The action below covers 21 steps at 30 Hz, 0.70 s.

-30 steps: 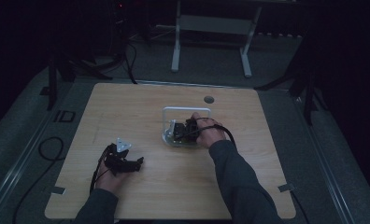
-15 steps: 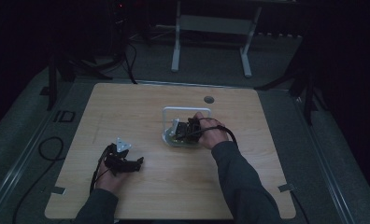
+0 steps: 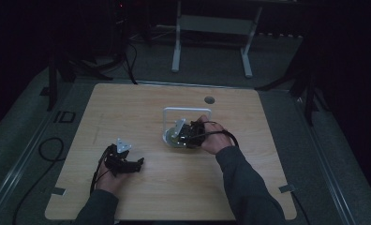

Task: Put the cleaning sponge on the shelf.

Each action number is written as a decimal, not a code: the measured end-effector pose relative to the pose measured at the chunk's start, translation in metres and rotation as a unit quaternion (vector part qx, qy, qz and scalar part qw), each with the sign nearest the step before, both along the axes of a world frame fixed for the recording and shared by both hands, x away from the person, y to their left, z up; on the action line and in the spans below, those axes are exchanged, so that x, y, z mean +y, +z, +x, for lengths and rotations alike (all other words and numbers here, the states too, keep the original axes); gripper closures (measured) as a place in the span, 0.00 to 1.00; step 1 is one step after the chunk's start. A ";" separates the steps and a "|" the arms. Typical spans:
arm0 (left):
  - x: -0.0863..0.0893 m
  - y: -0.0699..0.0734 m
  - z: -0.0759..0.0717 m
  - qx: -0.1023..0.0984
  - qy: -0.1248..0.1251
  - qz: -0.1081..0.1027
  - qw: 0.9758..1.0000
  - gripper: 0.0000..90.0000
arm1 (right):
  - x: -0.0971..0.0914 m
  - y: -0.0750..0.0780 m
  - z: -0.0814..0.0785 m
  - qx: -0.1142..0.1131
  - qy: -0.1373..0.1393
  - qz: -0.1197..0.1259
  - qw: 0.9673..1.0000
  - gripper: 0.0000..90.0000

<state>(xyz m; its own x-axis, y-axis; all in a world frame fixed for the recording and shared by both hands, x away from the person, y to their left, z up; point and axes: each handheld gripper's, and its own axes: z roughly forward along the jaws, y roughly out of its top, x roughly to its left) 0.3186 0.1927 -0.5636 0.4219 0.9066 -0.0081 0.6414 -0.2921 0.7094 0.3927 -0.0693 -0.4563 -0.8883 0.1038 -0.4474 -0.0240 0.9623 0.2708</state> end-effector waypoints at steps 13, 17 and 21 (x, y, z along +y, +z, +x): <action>0.000 0.000 0.000 0.000 0.000 0.000 1.000 0.13 | -0.015 -0.006 -0.017 0.071 -0.021 0.044 0.996 0.63; 0.000 0.000 0.000 0.000 0.000 0.000 1.000 0.13 | -0.019 -0.011 -0.022 0.081 -0.024 0.045 0.995 0.63; 0.000 0.000 0.000 0.000 0.000 -0.001 1.000 0.13 | -0.024 -0.015 -0.026 0.087 -0.028 0.041 0.995 0.63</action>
<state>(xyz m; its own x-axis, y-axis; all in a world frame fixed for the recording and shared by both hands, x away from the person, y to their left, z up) 0.3185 0.1926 -0.5636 0.4215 0.9068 -0.0095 0.6419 -0.2909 0.7094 0.3666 -0.0937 -0.4716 -0.9434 0.1857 -0.2746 0.0839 0.9351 0.3443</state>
